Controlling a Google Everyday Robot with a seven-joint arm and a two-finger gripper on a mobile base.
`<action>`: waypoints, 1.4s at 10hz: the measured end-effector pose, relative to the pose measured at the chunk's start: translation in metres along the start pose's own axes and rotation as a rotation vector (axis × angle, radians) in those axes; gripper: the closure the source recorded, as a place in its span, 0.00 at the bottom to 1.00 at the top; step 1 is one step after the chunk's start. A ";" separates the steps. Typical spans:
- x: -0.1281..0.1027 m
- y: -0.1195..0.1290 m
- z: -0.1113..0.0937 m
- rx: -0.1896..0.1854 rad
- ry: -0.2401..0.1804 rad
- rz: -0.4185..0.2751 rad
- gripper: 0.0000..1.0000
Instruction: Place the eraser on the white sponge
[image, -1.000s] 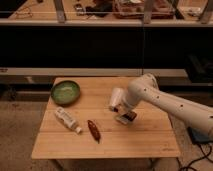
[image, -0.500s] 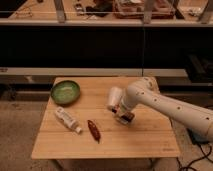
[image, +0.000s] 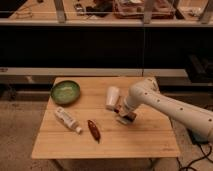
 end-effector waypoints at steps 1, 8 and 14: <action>0.000 0.005 0.004 -0.002 0.005 0.000 0.47; 0.014 0.035 -0.011 -0.037 0.035 -0.058 0.20; 0.008 0.038 -0.039 0.013 0.038 -0.028 0.20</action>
